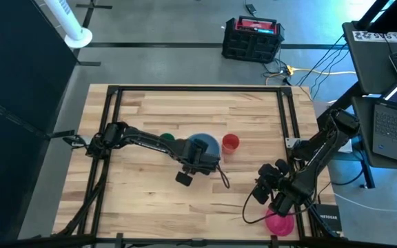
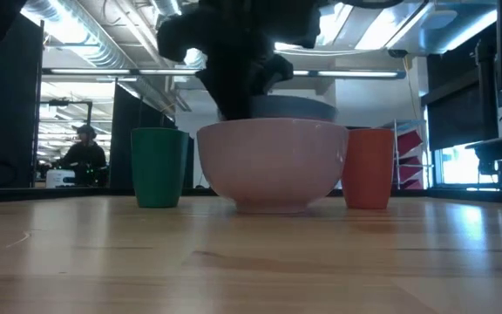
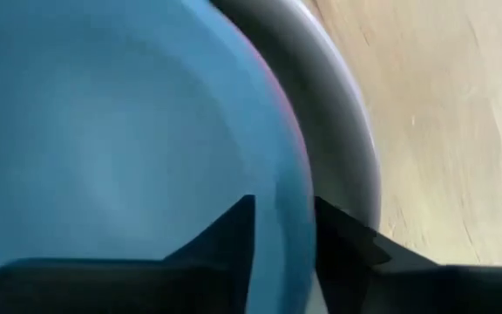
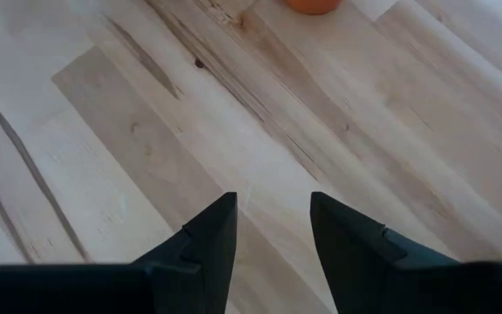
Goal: Nest bowls inside each other
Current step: Stack the stacked bowls on the white bowl, then stack the red bowl on the blue bowl
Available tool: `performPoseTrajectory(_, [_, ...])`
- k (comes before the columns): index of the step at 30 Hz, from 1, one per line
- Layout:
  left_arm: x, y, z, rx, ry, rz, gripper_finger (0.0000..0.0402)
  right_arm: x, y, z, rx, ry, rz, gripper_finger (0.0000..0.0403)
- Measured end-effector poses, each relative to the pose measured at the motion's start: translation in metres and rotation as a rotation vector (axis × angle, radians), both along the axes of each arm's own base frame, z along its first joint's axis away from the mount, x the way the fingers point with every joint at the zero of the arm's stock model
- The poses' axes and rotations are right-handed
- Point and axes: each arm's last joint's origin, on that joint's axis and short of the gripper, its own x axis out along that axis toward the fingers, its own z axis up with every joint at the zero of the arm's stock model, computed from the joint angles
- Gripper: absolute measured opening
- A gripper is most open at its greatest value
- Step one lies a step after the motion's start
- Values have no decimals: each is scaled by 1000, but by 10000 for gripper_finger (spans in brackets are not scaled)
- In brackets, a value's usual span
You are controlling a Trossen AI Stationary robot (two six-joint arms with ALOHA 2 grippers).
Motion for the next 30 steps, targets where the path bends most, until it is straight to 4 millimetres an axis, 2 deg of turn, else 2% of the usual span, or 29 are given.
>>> performPoseTrajectory(8, [-5, -4, 18, 1, 27, 2, 141, 0, 0, 0, 2, -3, 0, 136])
performPoseTrajectory(16, [-9, -8, 64, -28, -43, 86, 144, 1, 1, 0, -3, -9, 12, 136])
performPoseTrajectory(21, [-22, -34, 85, -110, -36, 107, 145, 8, 11, 6, 40, -40, 235, 136])
performPoseTrajectory(26, [-38, -74, 79, -139, 37, -10, 145, 1, 32, 25, 201, -101, 580, 135])
performPoseTrajectory(30, [-45, -80, 71, -155, 30, -59, 145, -19, 35, 23, 236, 31, 658, 126])
